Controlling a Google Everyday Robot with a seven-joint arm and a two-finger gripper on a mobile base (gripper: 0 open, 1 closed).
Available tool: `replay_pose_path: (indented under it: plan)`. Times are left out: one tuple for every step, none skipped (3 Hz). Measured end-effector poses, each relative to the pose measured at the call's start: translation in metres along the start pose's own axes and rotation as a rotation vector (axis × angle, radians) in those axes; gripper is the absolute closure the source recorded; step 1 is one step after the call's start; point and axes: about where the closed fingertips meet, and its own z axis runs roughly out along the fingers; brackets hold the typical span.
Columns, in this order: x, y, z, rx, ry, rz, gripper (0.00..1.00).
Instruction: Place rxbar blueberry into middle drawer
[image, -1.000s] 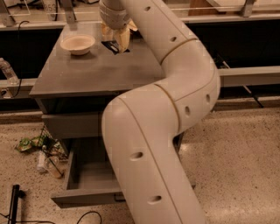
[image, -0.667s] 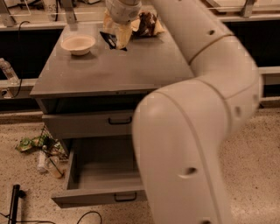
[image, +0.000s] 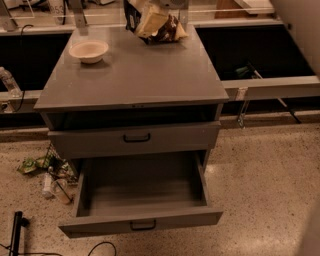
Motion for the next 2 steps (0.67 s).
replay_pose_path:
  plan:
    - [-0.038,0.041,-0.004,0.068,-0.110,0.193,1.00]
    - [-0.050,0.107,0.048,-0.031,-0.156,0.291,1.00]
